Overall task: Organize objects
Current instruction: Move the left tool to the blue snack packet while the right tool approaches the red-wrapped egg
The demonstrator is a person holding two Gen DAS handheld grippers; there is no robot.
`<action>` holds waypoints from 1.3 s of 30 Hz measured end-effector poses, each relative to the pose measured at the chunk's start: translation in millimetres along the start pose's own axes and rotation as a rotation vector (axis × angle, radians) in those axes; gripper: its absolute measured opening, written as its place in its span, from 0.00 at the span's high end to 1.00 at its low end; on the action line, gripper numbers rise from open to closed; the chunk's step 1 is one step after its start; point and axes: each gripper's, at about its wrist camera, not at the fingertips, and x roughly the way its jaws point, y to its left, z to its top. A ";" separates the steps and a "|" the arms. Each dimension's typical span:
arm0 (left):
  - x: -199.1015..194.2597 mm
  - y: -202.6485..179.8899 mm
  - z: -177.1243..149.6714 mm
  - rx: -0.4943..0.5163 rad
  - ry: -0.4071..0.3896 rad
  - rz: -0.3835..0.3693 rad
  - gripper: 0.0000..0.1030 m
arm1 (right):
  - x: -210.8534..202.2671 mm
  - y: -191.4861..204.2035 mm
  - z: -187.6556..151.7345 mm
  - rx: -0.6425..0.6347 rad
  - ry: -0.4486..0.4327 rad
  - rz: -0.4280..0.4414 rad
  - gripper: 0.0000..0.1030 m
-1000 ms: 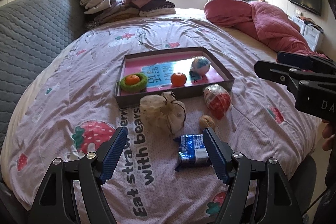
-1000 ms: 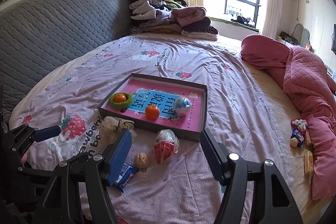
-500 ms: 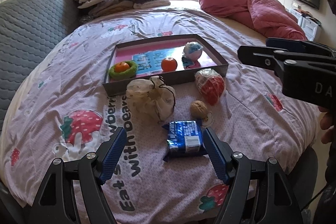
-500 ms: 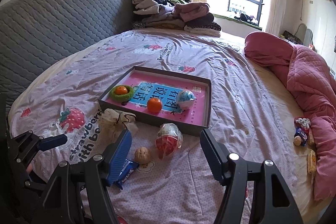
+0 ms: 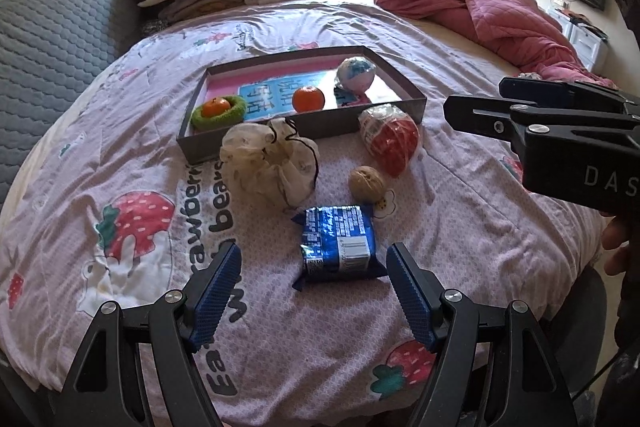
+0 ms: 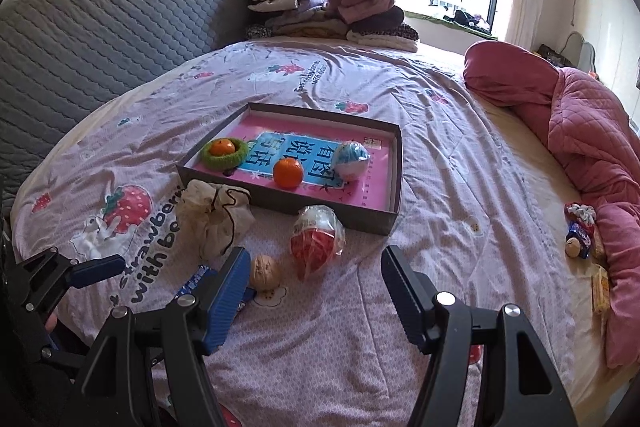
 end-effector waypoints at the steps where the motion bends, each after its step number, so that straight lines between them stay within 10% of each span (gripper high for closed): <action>1: 2.0 -0.8 -1.1 0.002 0.009 -0.002 0.26 | 0.6 -0.2 -1.0 0.001 0.002 -0.001 0.35; 39: 54.3 -7.8 -1.1 0.001 0.051 -0.013 0.26 | 64.5 -8.2 -3.7 0.013 0.087 0.025 0.35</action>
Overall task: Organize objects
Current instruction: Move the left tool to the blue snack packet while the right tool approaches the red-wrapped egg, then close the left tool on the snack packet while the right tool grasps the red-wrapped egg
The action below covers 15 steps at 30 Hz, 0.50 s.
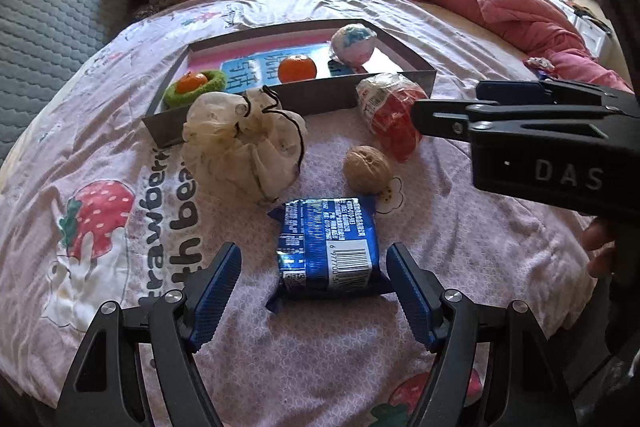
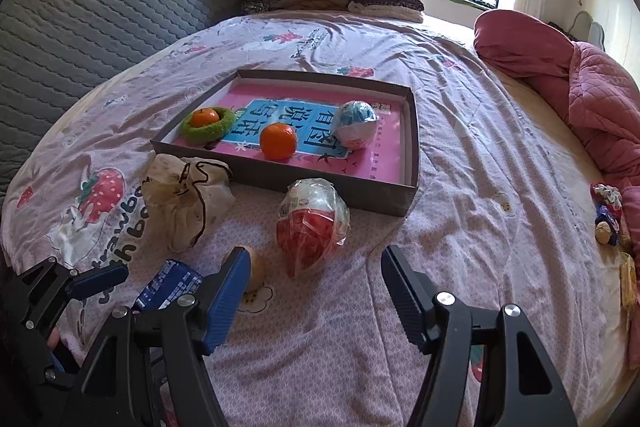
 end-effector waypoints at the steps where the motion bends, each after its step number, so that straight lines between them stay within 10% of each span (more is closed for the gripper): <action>1: 1.8 -0.2 0.5 0.001 0.003 -0.003 0.26 | 1.5 0.6 1.2 -0.005 0.002 0.000 0.35; 15: 17.7 2.8 4.0 -0.015 0.002 -0.009 0.26 | 25.5 0.3 11.8 -0.003 0.029 -0.014 0.35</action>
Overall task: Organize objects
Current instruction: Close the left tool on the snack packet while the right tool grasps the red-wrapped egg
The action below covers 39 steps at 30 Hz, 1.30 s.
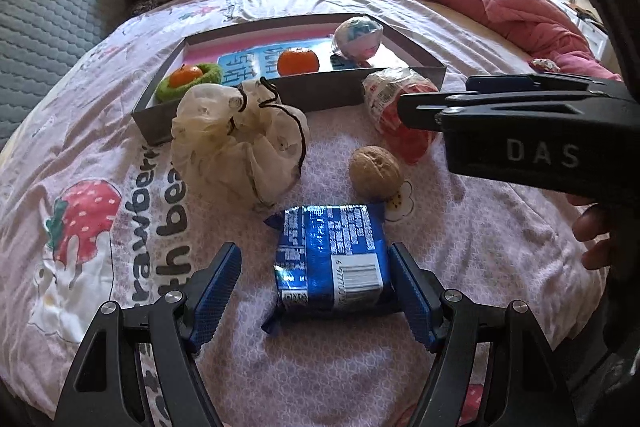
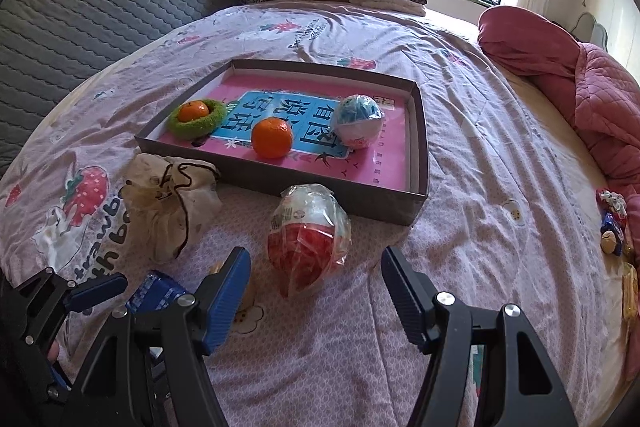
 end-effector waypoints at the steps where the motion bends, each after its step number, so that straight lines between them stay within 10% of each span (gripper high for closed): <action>1: 1.9 1.4 0.8 -0.008 0.005 -0.008 0.26 | 1.5 0.0 0.9 0.002 0.001 0.000 0.35; 24: 16.6 2.2 1.7 -0.009 -0.002 -0.019 0.27 | 44.2 -5.7 12.2 0.043 0.046 -0.002 0.35; 39: 14.7 3.4 1.2 -0.027 0.001 -0.065 0.49 | 43.7 -4.6 11.5 0.040 0.021 -0.010 0.49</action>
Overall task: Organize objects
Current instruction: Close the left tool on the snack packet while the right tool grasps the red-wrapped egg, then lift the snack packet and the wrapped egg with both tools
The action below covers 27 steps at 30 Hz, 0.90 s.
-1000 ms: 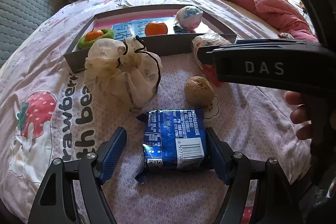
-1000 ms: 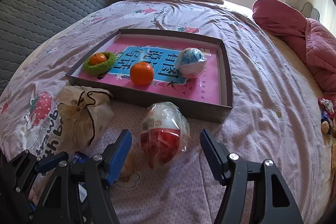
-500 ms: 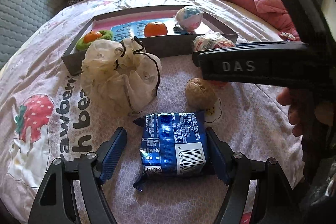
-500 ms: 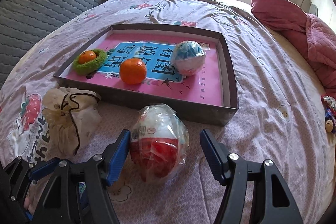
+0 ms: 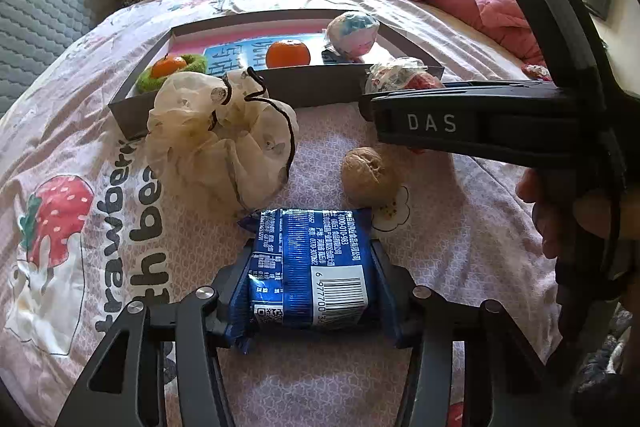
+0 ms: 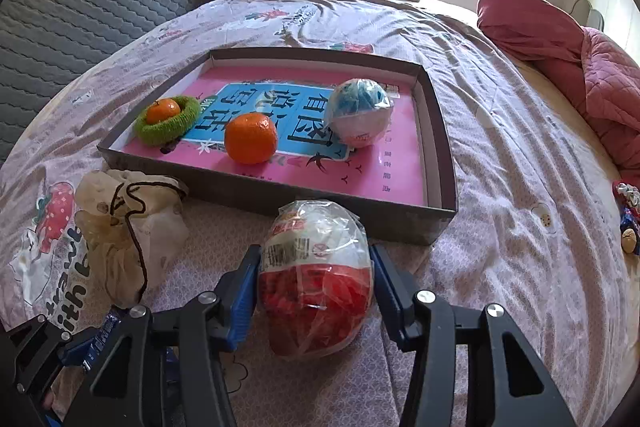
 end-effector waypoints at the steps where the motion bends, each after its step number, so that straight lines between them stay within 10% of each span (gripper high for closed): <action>1: -0.7 0.3 -0.2 0.001 0.001 -0.001 0.49 | -1.1 -0.2 0.2 0.000 -0.003 0.001 0.49; 27: -50.3 14.5 5.8 -0.039 -0.091 0.018 0.49 | -58.6 7.1 -1.0 0.027 -0.112 0.019 0.49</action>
